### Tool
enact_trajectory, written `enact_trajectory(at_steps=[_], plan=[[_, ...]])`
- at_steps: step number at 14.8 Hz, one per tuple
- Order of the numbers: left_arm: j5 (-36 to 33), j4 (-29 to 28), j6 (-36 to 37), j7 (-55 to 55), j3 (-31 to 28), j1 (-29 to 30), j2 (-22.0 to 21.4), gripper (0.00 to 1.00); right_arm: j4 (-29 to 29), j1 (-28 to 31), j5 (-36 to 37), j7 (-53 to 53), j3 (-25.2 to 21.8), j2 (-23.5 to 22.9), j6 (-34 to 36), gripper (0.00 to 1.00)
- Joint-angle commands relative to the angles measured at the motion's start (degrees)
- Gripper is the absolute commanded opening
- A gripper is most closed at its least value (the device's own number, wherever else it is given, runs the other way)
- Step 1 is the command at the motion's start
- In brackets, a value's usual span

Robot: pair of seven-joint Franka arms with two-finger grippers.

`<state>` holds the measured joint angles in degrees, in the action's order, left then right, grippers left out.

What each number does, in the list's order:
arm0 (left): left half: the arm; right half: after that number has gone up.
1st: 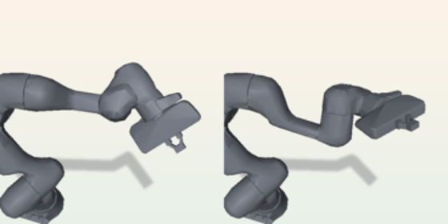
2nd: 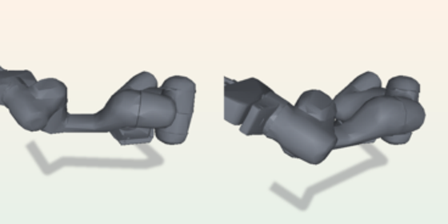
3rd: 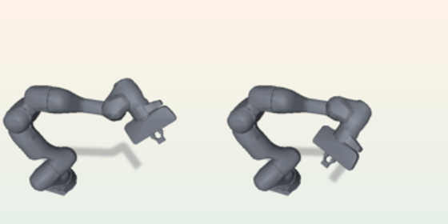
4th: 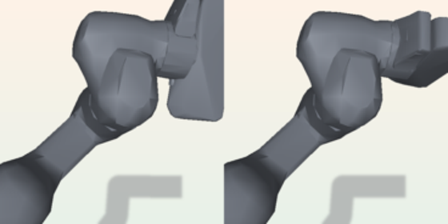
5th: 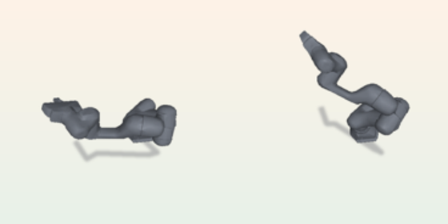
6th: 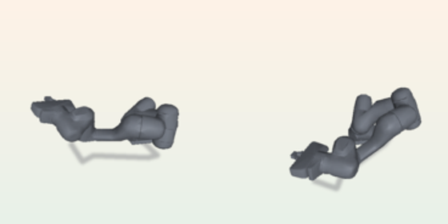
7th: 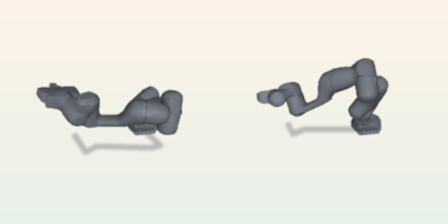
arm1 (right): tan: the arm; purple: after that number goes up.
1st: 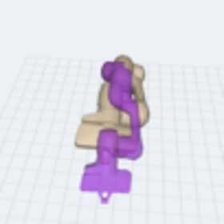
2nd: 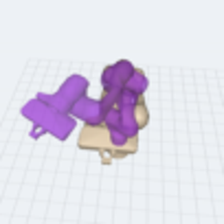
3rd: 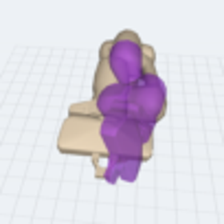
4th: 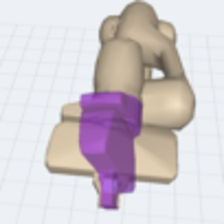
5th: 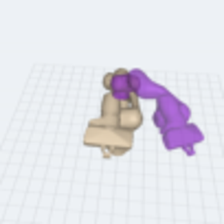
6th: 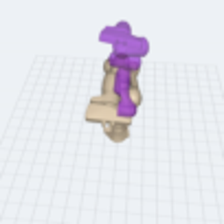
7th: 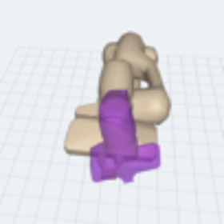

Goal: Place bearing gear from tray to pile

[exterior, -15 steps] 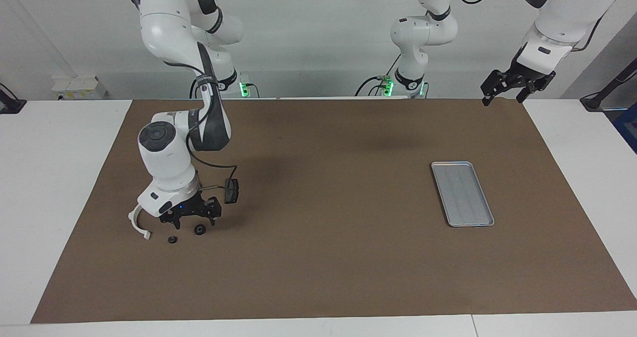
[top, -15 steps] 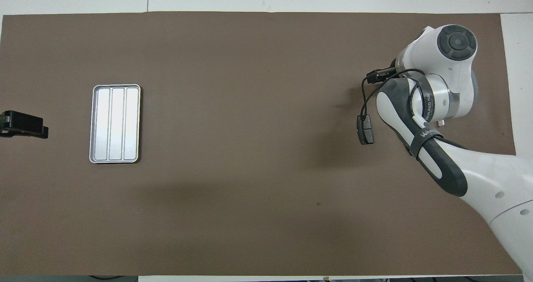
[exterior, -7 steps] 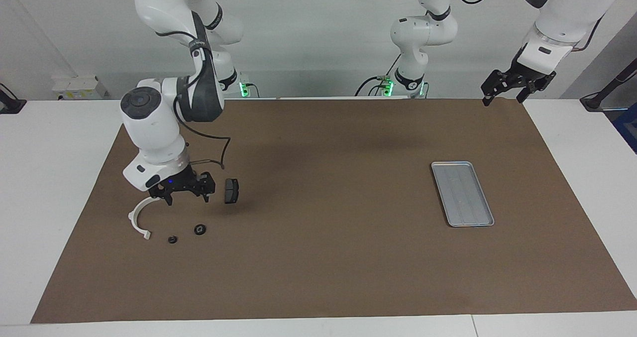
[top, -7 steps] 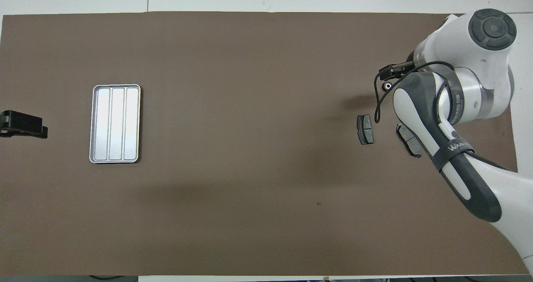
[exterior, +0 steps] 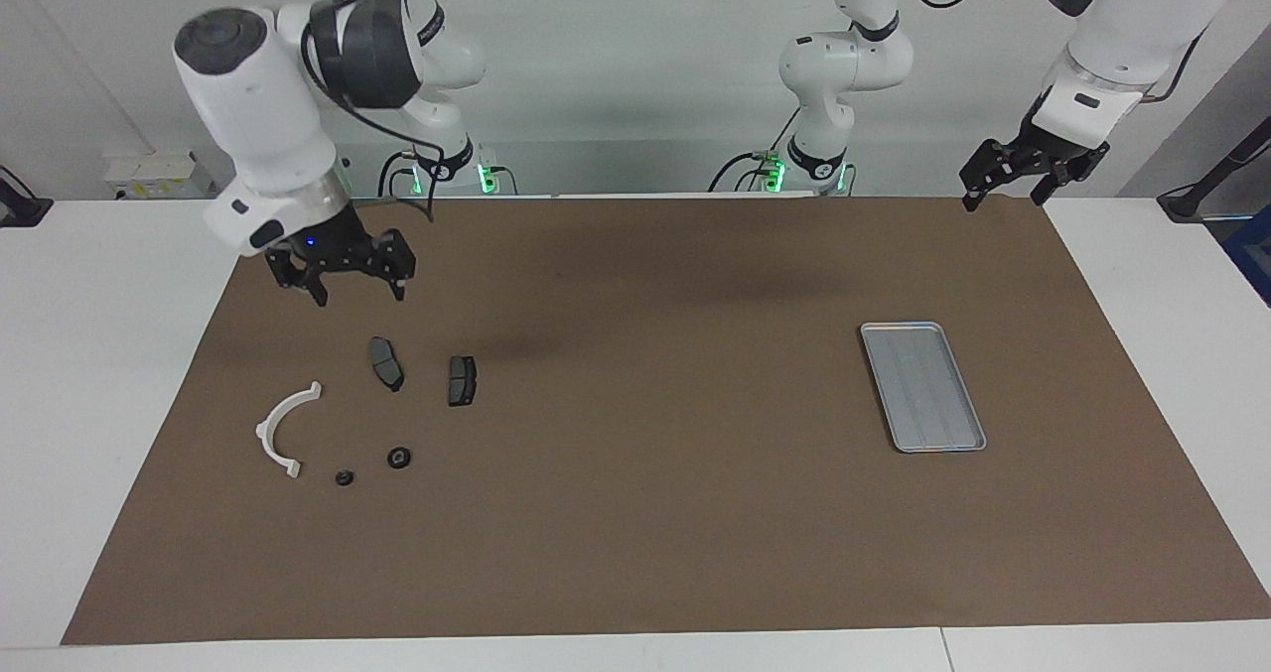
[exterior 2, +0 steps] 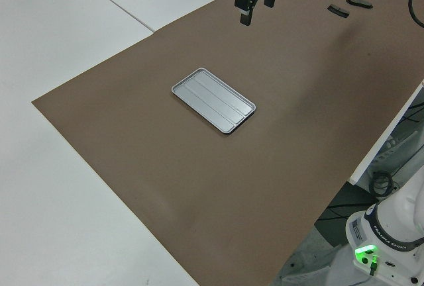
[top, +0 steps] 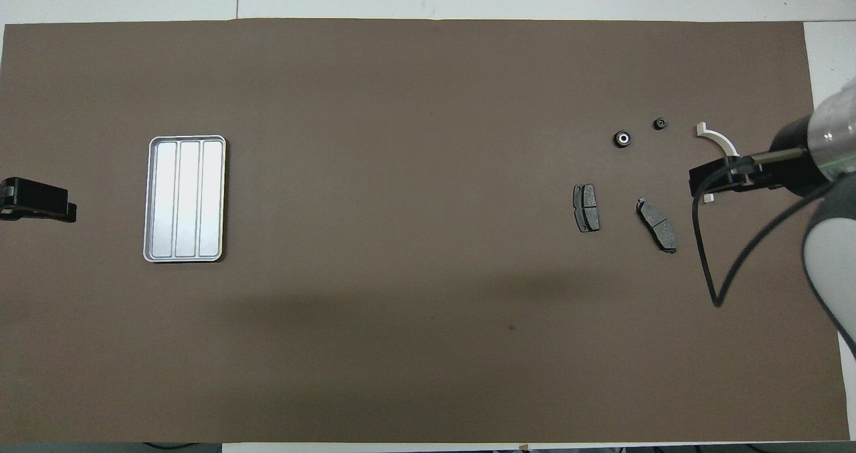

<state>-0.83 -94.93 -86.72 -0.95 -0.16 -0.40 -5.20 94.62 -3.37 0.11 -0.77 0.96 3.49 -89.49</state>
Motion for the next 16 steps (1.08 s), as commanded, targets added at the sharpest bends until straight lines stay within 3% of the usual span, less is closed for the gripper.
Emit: enact_trajectory(at_steps=[1,16], plan=[[0.04,0.01,0.23,-0.63,-0.28,-0.31,-0.25,1.00,2.06,0.30,-1.34,0.07,0.44,3.53,4.74,1.00],[0.04,0.01,0.23,-0.63,-0.28,-0.31,-0.16,1.00,1.71,-0.06,2.35,-1.52,0.53,3.01,2.91,1.00]])
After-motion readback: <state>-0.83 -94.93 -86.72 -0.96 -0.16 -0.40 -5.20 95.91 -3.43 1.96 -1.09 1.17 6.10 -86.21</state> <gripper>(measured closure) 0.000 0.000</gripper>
